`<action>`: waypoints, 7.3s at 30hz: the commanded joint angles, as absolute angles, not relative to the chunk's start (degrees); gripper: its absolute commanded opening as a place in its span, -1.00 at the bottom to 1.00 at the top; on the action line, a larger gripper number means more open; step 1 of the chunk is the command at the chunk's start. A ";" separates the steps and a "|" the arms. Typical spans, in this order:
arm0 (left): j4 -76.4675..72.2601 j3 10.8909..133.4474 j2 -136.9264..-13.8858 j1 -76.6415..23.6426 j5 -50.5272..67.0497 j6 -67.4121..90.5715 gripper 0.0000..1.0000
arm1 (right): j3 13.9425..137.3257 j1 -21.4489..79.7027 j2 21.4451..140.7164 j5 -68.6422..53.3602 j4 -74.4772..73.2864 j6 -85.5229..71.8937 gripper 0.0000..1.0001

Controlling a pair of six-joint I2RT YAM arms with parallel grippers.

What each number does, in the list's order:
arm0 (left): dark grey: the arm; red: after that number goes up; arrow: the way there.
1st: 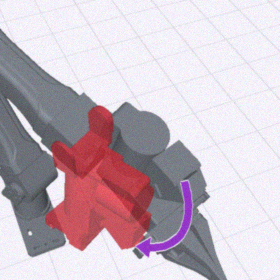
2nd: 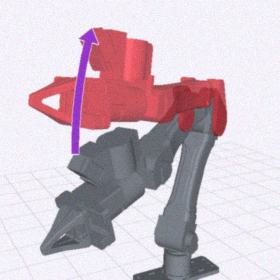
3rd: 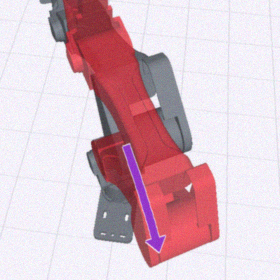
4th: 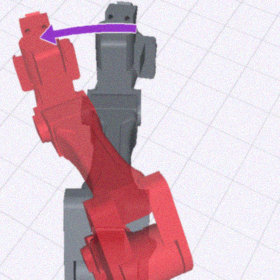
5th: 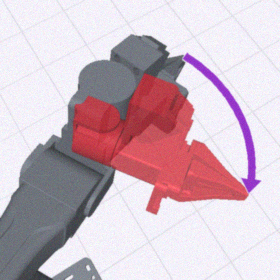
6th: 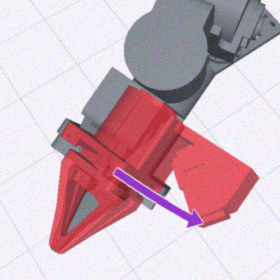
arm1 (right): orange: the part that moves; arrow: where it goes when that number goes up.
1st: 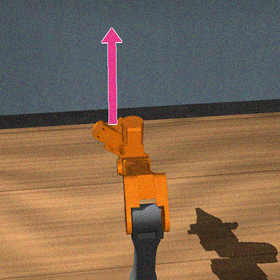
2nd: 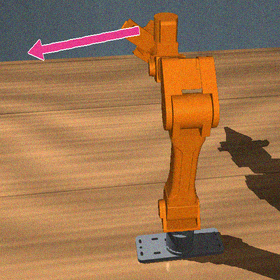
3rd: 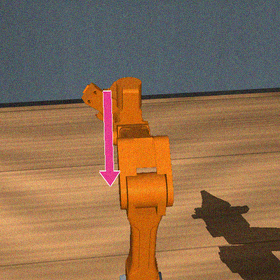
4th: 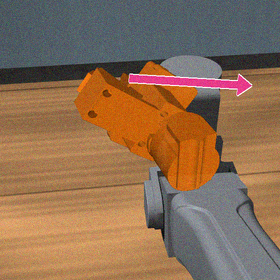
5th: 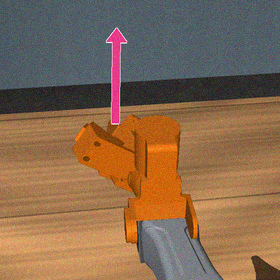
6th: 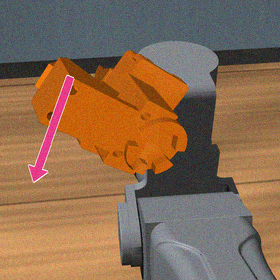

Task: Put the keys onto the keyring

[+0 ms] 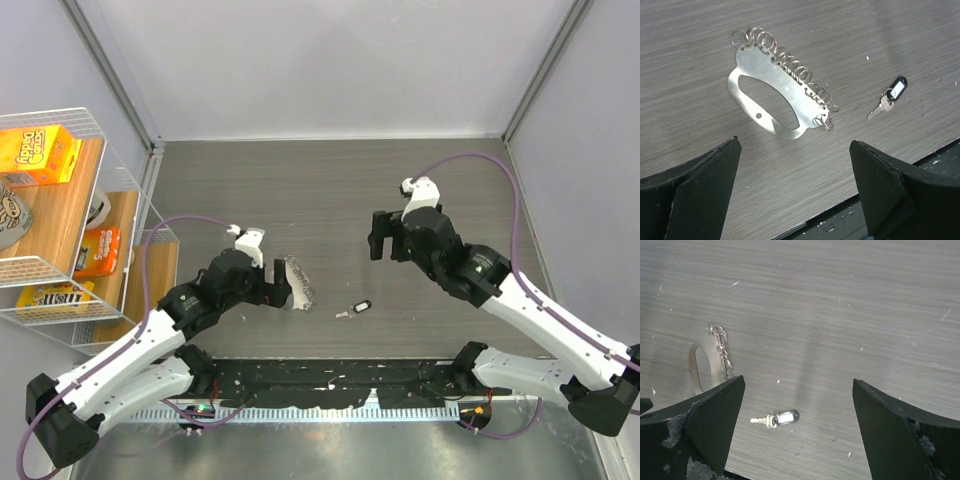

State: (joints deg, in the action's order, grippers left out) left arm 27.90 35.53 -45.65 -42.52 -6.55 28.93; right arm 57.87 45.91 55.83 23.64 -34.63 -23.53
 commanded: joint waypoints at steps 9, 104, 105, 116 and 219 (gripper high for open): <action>27.95 38.41 -46.58 -42.54 -9.75 24.78 0.98 | 56.70 46.14 62.67 18.12 -30.60 -20.30 0.91; 27.60 24.87 -34.89 -39.99 -16.70 41.13 0.38 | 100.99 51.77 123.84 -5.80 -23.91 -16.61 -0.14; 27.60 24.96 -34.98 -39.99 -16.70 41.05 0.37 | 100.90 51.68 124.10 -5.63 -23.65 -16.96 -0.14; 27.51 25.22 -35.95 -39.99 -16.70 40.96 0.40 | 102.30 49.48 126.73 -6.41 -23.11 -18.19 -0.14; 28.48 24.96 -33.93 -39.99 -16.17 42.80 0.41 | 101.43 49.39 128.41 -14.68 -26.55 -12.83 -0.57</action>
State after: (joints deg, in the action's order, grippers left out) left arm 28.67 24.93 -34.76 -40.36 -16.38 41.85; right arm 102.52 49.15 130.98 -14.24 -27.66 -13.39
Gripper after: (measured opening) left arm 0.704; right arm 0.238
